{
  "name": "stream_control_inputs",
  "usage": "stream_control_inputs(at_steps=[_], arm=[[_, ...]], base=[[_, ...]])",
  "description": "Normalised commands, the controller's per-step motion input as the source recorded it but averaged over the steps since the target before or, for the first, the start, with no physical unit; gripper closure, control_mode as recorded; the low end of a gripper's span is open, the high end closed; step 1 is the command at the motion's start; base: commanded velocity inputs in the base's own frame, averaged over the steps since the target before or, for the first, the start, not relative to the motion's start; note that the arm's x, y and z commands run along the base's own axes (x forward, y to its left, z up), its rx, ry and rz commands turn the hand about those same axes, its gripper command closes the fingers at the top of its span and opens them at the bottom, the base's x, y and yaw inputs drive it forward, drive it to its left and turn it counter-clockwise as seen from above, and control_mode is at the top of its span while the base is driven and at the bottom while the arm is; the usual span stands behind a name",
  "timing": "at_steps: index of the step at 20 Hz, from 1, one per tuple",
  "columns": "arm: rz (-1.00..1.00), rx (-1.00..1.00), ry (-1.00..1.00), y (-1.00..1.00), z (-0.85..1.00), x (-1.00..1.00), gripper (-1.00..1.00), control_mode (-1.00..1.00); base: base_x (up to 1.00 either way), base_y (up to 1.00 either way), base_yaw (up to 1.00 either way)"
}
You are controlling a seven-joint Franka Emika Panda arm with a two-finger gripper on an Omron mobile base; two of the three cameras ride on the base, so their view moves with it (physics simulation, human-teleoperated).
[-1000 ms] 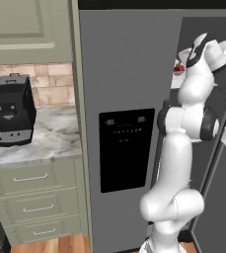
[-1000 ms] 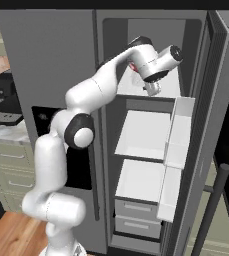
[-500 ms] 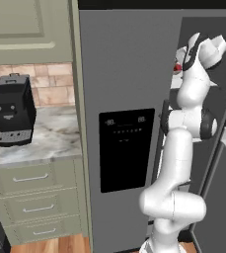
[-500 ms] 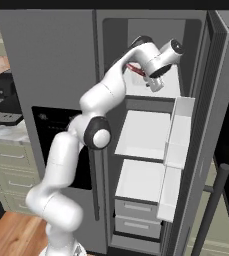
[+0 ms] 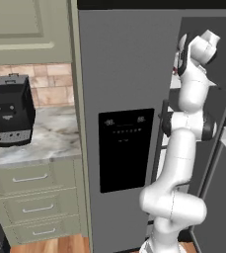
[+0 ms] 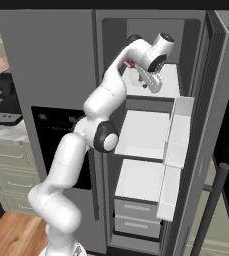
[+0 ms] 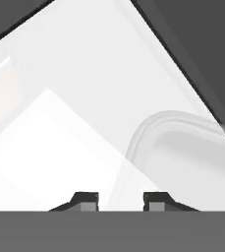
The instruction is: Place the tupperware containing the steak and bell pepper meal in the microwave. Close the microwave door and press the start button to reheat the meal.
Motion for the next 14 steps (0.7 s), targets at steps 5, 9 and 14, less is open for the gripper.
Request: stream_control_inputs(at_steps=[5, 9, 14], arm=[[-0.28, -0.05, 0.08, -0.06, -0.25, -0.95, 1.00, -1.00], [-0.32, -0.06, -0.05, 0.00, -0.02, -0.64, 1.00, -1.00], [-0.33, -0.12, -0.38, 0.00, -0.27, -0.84, 1.00, -1.00]], base=[[0.00, 0.00, 0.00], [0.00, 0.00, 0.00], [0.00, 0.00, 0.00]])
